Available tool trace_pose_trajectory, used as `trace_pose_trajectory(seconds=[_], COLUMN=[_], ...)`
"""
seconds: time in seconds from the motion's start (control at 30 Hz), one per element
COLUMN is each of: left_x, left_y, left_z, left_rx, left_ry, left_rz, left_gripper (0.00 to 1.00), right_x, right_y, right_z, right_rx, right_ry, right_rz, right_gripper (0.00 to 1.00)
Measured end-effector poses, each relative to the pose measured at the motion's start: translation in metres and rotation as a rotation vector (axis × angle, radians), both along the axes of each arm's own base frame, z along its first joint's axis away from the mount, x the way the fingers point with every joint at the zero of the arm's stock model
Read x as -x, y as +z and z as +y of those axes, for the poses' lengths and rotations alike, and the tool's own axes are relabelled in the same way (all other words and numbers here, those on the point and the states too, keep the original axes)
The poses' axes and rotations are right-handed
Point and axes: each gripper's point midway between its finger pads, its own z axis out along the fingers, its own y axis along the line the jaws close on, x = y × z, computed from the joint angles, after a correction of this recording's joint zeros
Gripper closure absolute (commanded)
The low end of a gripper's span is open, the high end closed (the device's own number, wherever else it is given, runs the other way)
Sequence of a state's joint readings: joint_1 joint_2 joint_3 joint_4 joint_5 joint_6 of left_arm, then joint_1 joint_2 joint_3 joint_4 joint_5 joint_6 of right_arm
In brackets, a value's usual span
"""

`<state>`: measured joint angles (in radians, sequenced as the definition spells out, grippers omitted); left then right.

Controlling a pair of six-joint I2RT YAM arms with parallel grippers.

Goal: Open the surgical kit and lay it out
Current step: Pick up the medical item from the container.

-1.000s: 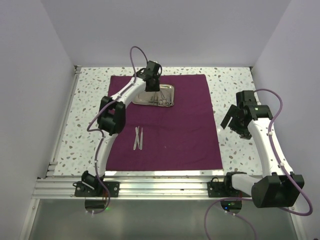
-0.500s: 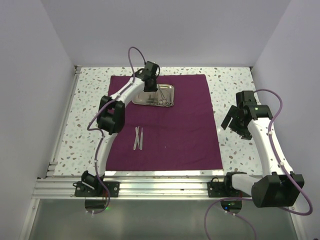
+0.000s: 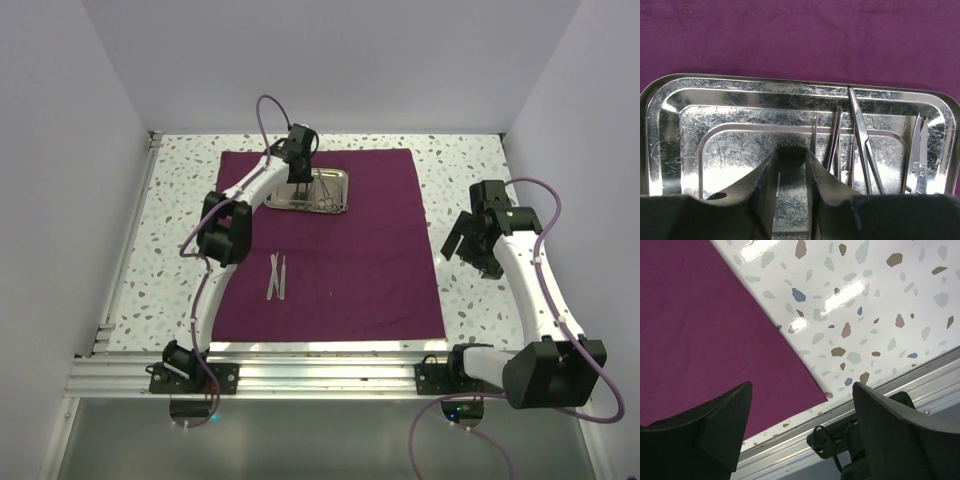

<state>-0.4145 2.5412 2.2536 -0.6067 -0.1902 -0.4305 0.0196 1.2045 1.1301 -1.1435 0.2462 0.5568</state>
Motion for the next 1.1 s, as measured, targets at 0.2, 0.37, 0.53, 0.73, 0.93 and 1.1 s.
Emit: trace_pose_trajectory(seconds=[0.2,0.37,0.53,0.73,0.93,1.1], left_x=[-0.003,-0.004,-0.009,-0.008,-0.007,-0.005], left_y=[0.001,0.004,0.01,0.01,0.01,0.01], left_z=[-0.001,0.0,-0.002,-0.003,-0.006,-0.011], left_rx=[0.005,0.007,0.018,0.021,0.031,0.034], left_ry=[0.001,0.006,0.006,0.002,-0.008,-0.023], left_rz=[-0.012,-0.031,-0.055,-0.054,-0.05,-0.047], left_gripper=[0.7,0.7,0.7,0.7,0.71,0.7], right_x=[0.0,0.0,-0.001,-0.002,-0.002,-0.002], right_y=[-0.001,-0.001,-0.001,-0.001,-0.001,-0.001], right_z=[0.0,0.0,0.0,0.0,-0.001,-0.001], right_rx=[0.0,0.002,0.003,0.003,0.003,0.004], right_ry=[0.0,0.0,0.0,0.0,0.001,0.004], right_rz=[0.006,0.006,0.002,0.0,0.0,0.0], right_gripper=[0.15,0.15,0.15,0.15,0.15,0.15])
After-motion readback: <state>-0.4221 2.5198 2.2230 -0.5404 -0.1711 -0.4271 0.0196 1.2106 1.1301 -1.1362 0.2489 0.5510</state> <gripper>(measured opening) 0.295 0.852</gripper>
